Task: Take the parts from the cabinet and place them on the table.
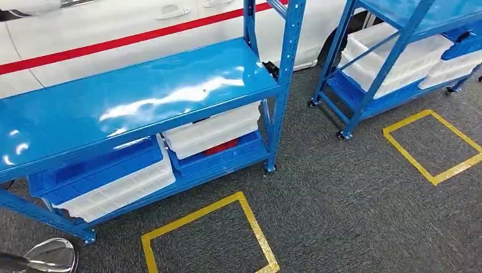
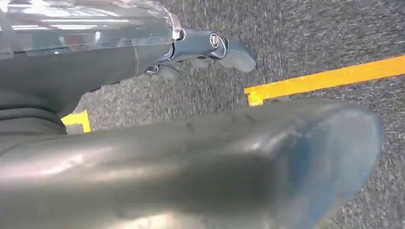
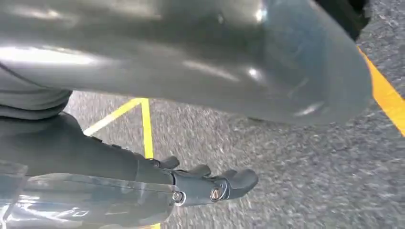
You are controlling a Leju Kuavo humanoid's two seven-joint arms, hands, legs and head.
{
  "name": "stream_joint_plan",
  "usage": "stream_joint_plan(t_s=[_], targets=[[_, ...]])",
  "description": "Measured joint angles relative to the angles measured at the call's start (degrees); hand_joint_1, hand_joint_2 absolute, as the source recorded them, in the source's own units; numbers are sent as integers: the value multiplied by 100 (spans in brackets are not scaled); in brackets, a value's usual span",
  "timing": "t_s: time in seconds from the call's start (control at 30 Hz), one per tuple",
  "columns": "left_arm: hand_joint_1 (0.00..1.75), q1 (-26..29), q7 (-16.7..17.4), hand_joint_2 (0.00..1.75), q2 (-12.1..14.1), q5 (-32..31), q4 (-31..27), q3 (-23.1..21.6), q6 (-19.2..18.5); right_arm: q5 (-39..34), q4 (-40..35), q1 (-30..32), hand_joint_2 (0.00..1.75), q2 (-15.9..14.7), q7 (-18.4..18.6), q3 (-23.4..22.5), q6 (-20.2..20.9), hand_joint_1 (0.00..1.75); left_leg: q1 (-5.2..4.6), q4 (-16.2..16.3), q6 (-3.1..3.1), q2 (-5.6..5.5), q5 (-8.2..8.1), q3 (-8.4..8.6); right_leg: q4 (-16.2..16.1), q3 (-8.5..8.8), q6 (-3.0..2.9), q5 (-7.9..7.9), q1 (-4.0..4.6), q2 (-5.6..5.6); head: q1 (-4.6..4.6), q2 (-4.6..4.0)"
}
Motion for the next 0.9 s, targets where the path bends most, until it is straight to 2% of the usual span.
stream_joint_plan(t_s=[0.03, 0.1, 0.13, 0.17, 0.2, 0.23, 0.27, 0.3, 0.33, 0.37, 0.4, 0.43, 0.47, 0.5, 0.53, 0.6, 0.63, 0.67, 0.7, 0.73, 0.8, 0.83, 0.87, 0.9], targets=[[0, -44, -2, 0, 4, 0, 2, -22, -22, 4, 0, -9, 0, 7, -9, -4, 0, 0, -50, -66, 41, -18, -21, -14, 0, 8, 73, -20, 10, -111, 0, 0], [0, -17, 0, 0, 28, 0, 0, -37, -22, 13, 0, -64, 0, 11, -9, -4, 0, 0, -71, -104, 92, -159, -1, -25, -49, 57, 127, -7, -9, -245, 0, 0], [0, -19, 0, 0, 33, 0, 0, -39, -22, 13, 0, -82, 0, 15, -9, -4, 0, 0, -23, -240, 125, -250, 92, 79, -70, 92, 171, -24, 22, -291, 0, 0], [0, -7, -2, 0, 20, 0, 2, -44, -26, 13, 0, -80, 0, 13, -9, -4, 0, 0, -11, -310, 132, -299, 142, 103, 31, 84, 207, -104, -21, 6, 2, 0], [0, -24, 4, 0, 22, 0, 2, -50, -28, 13, 0, -69, 0, 13, -13, -4, 0, 0, 8, -335, 165, -353, 183, 98, 318, -52, 219, -315, -37, 311, 0, 0], [0, -52, 7, 0, 20, 0, 2, -55, -30, 13, 0, -57, 0, 13, -13, -4, -2, 0, 12, -334, 174, -427, 194, 73, 740, -258, 231, -544, -55, 494, 0, 0], [0, -67, 7, 0, 17, 0, 2, -61, -31, 13, 0, -53, 0, 13, -13, -7, -4, 0, 10, -333, 180, -504, 197, 61, 1222, -492, 242, -751, -70, 578, 0, 0], [0, -67, 7, 0, 11, 0, 2, -66, -33, 13, 0, -44, 0, 13, -13, -7, -4, 0, 8, -328, 179, -596, 197, 56, 1610, -696, 255, -860, -74, 603, 0, 0], [0, -61, 7, 0, 9, -2, 2, -68, -37, 13, 0, -35, 0, 13, -13, -7, -7, 0, 10, -319, 176, -685, 197, 57, 1694, -765, 264, -795, -77, 606, 0, 0], [0, -56, 7, 0, 2, -2, 2, -70, -37, 13, 0, -29, 0, 13, -13, -7, -6, 0, 14, -303, 165, -779, 191, 62, 1482, -697, 275, -578, -92, 610, 0, 0], [0, -56, 7, 0, -6, -2, 2, -72, -37, 13, 0, -24, 0, 13, -13, -7, -9, 0, 20, -275, 147, -864, 179, 66, 1075, -525, 283, -291, -113, 633, 0, 0], [0, -59, 7, 0, -13, -2, 2, -76, -37, 13, 0, -22, 0, 7, -13, -7, -9, 0, 30, -236, 120, -949, 161, 65, 548, -299, 286, 1, -134, 718, 0, 0], [0, -61, 7, 0, -15, -2, 2, -79, -37, 13, 0, -7, 0, 7, -13, -7, -9, 0, 39, -186, 78, -1019, 133, 34, 73, -116, 296, 181, -175, 1014, 0, 0], [0, -71, 4, 0, -15, -2, 2, -79, -37, 13, 0, -1, 0, 7, -13, -11, -9, 0, 12, -107, 29, -1076, 101, -29, 17, -107, 317, 99, -173, 1236, 0, 0], [0, -77, 9, 0, -15, -2, 0, -81, -37, 13, 0, -16, 0, 9, -15, -11, -9, 0, 19, -111, -2, -1135, 110, -65, 46, -136, 269, 116, -163, 1118, -2, 0], [0, -68, 7, 0, -20, -13, 2, -83, -37, 13, 0, -31, 0, 7, -17, -13, -11, 0, 61, -140, -80, -1255, 139, -104, 41, -130, 194, 115, -114, 1003, 0, 0], [0, -60, 7, 0, -15, -11, 2, -83, -37, 13, 0, -32, 0, 9, -20, -13, -13, 0, 62, -129, -119, -1331, 135, -116, -11, -118, 144, 139, -144, 916, -2, 0], [0, -51, 7, 0, -24, -11, 2, -85, -39, 13, 0, -28, 0, 4, -20, -15, -17, 0, 61, -33, -118, -1062, 82, -133, -37, -99, 102, 152, -146, 821, 0, 0], [0, -62, 7, 0, -26, -11, 2, -87, -39, 13, 0, -22, 0, 0, -22, -20, -17, 0, 41, 253, -137, -735, -116, -280, -48, -95, 62, 148, -132, 748, -2, 0], [0, -95, 6, 0, -24, -15, 2, -90, -41, 13, 0, -9, 0, 0, -22, -30, -15, 0, 50, 678, -162, -589, -349, -489, -47, -97, 48, 142, -108, 662, -2, 0], [0, -124, 0, 0, -31, -31, 2, -94, -59, 13, 0, 0, 0, 0, -20, -46, -15, 0, 64, 1582, -186, -497, -719, -926, -44, -97, 25, 121, -72, 461, -2, 0], [0, -112, 0, 0, -35, -37, 2, -96, -59, 13, 0, -2, 0, 0, -20, -48, -15, 0, 66, 1765, -187, -483, -728, -1014, -44, -93, 23, 114, -61, 378, -2, 0], [0, -98, 0, 0, -35, -37, 2, -94, -61, 13, 0, -7, 0, 0, -20, -52, -15, 0, 65, 1634, -177, -478, -594, -942, -44, -84, 23, 105, -46, 293, -2, 0], [0, -92, 0, 0, -35, -37, 2, -94, -61, 13, 0, -16, 0, 0, -20, -52, -15, 0, 63, 1238, -155, -467, -370, -731, -44, -69, 28, 94, -38, 214, -2, 0]])
